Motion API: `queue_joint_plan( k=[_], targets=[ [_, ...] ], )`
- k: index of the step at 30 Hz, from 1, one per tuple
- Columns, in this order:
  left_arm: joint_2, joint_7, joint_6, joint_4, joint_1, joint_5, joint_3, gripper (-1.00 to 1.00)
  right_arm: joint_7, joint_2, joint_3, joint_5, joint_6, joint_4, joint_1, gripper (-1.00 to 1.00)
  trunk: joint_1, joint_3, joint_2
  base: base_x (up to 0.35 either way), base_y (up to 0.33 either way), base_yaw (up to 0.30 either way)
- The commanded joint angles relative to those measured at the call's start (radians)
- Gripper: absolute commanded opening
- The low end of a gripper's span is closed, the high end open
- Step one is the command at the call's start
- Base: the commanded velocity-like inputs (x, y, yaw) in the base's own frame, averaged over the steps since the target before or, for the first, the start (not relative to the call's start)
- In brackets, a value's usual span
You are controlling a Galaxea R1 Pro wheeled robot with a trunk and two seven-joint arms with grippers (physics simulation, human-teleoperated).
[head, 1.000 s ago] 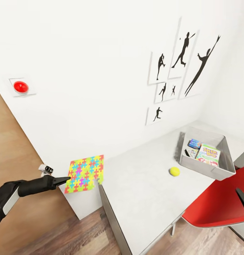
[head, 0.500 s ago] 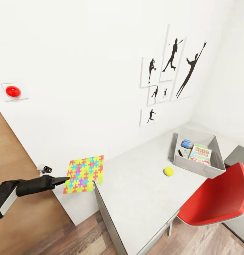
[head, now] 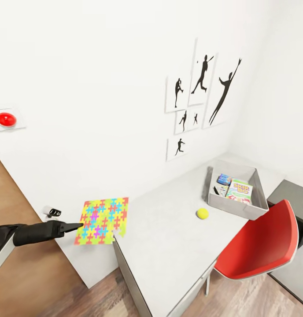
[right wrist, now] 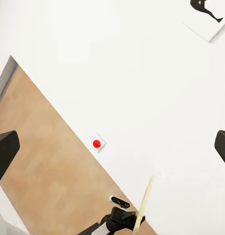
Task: Put all the toys in the child's room - the three board games (two on the bed and one on the table), the two jigsaw puzzles on the table, and the tennis ball on the table - inside the toy box on the table in the child's room.
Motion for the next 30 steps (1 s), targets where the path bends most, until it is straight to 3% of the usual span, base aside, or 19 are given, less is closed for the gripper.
queue_joint_plan(
  k=[1, 11, 14, 21, 30],
  targets=[
    [0.002, -0.003, 0.011, -0.003, 0.0, 0.004, -0.004, -1.0, 0.001, -0.001, 0.0, -0.003, 0.011, -0.001, 0.001, 1.0, 0.001, 0.0, -0.002, 0.0, 0.0, -0.116],
    [0.003, -0.003, 0.013, -0.02, 0.012, 0.004, -0.003, -1.0, 0.001, -0.002, -0.005, -0.002, 0.011, -0.001, 0.001, 1.0, 0.001, 0.016, -0.002, 0.0, 0.0, -0.116],
    [0.003, -0.003, 0.013, -0.044, 0.022, 0.005, 0.0, -1.0, 0.001, -0.002, -0.022, -0.002, 0.012, 0.0, 0.001, 1.0, 0.001, 0.021, -0.002, 0.0, -0.096, -0.116],
    [0.003, -0.003, 0.015, -0.122, 0.059, 0.013, 0.007, -1.0, 0.002, 0.0, -0.055, -0.002, 0.013, 0.002, 0.001, 1.0, 0.001, 0.033, -0.002, 0.0, -0.25, -0.116],
    [0.004, -0.003, 0.015, -0.14, 0.066, 0.015, 0.007, -1.0, 0.002, 0.0, -0.059, -0.002, 0.014, 0.002, 0.001, 1.0, 0.001, 0.047, -0.002, 0.0, -0.306, -0.116]
  ],
)
